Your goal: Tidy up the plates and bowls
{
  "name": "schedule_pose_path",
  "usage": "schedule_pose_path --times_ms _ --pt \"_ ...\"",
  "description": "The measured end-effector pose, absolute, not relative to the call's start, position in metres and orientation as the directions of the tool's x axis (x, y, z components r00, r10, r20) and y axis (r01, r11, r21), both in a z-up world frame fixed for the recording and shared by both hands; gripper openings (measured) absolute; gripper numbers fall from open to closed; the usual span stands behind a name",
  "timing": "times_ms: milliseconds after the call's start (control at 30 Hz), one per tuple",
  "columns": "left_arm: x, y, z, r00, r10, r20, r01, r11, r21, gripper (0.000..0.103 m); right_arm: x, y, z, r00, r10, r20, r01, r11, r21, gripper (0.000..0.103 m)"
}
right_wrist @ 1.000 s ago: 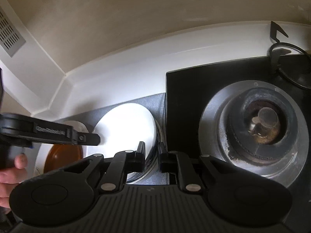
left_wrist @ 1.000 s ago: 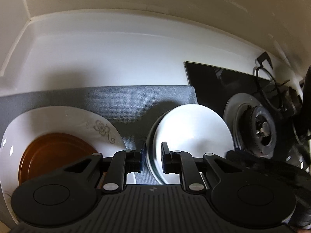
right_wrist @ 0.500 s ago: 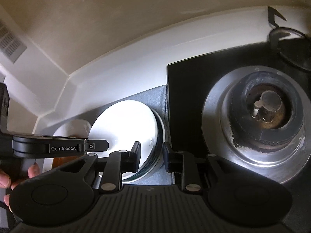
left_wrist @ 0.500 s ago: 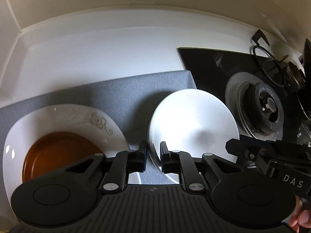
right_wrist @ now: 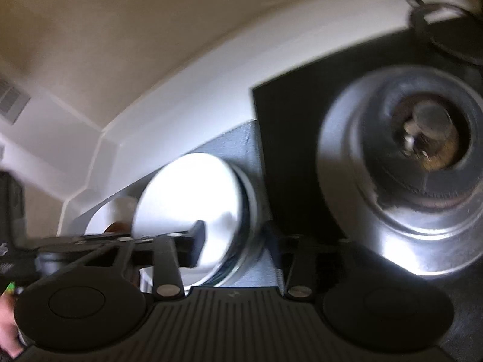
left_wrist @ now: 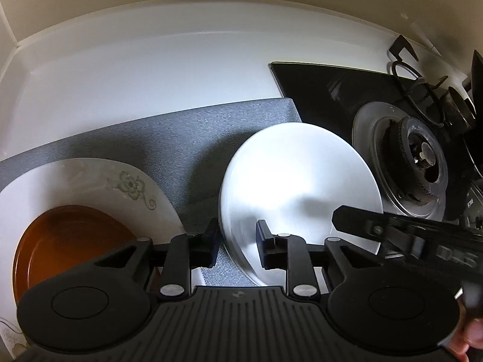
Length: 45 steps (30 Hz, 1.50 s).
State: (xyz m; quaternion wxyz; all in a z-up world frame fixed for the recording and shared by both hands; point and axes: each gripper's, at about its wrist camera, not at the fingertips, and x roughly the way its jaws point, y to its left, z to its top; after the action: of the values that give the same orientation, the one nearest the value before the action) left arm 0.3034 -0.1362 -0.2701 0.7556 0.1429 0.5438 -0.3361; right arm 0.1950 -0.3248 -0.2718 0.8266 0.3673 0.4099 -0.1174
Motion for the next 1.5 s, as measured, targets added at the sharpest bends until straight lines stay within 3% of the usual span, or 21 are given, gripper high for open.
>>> schedule_pose_path --times_ms 200,800,1167,1500 --pt "0.313 -0.123 -0.273 0.097 -0.394 -0.914 0.595 0.759 -0.264 0.022 0.196 -0.315 -0.265 0.609 0.063 -0.791 0.490 0.754 0.437 0.031" --pt "0.288 -0.086 -0.214 0.180 -0.409 -0.895 0.517 0.813 -0.267 0.023 0.181 -0.300 -0.210 0.658 0.128 -0.742 0.451 0.723 0.524 0.030" --pt "0.288 0.010 -0.181 0.258 -0.351 -0.900 0.377 0.894 -0.240 0.023 0.218 -0.221 -0.195 0.637 0.261 -0.725 0.300 0.783 0.545 0.030" --pt "0.277 0.130 -0.162 0.320 -0.273 -0.907 0.159 0.960 -0.232 0.023 0.253 -0.114 -0.181 0.573 0.396 -0.717 0.117 0.827 0.550 0.031"
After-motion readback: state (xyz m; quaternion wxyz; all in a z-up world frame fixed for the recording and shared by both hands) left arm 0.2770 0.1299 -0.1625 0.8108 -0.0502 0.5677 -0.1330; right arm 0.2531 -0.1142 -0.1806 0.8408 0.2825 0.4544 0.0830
